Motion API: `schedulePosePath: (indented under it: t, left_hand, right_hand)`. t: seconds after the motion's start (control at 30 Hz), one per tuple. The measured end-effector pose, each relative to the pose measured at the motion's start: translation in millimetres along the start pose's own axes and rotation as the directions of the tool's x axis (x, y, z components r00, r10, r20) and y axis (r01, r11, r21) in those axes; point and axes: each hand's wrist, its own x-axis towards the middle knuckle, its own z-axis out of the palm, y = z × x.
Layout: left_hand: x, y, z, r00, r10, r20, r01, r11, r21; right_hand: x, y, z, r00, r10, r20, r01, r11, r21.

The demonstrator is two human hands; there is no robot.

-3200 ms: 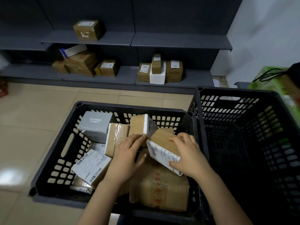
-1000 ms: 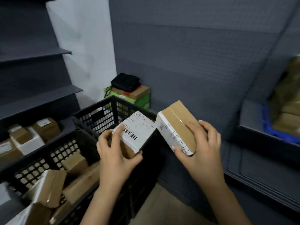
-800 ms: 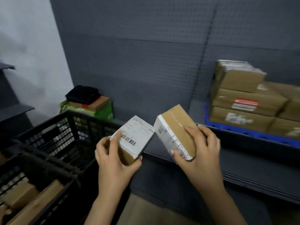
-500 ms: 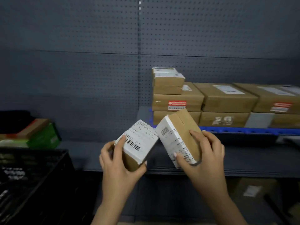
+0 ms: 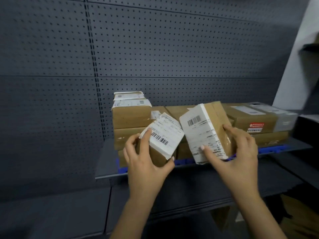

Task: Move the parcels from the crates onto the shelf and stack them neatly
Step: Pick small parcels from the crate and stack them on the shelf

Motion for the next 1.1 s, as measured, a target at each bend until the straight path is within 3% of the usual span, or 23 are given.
schedulePosePath:
  t: [0.23, 0.47, 0.7, 1.1]
  left_hand:
    - [76.8, 10.0, 71.8, 0.997, 0.070, -0.035, -0.071, 0.997, -0.039]
    - [110.6, 9.0, 122.0, 0.995, 0.089, -0.042, -0.090, 0.996, -0.016]
    - [129.7, 10.8, 166.6, 0.997, 0.040, -0.063, -0.036, 0.997, 0.066]
    - [144.7, 8.0, 202.1, 0.978, -0.123, -0.171, 0.168, 0.944, 0.283]
  right_hand:
    - [84.0, 33.1, 18.5, 0.992, -0.013, -0.126, 0.014, 1.000, 0.002]
    - [126.3, 69.0, 37.5, 0.988, 0.017, -0.156, -0.010, 0.999, 0.046]
    - [173.5, 109.1, 59.2, 0.995, 0.048, -0.088, -0.040, 0.995, 0.089]
    - [232.5, 155.9, 106.2, 0.986, 0.023, 0.164, -0.055, 0.980, 0.190]
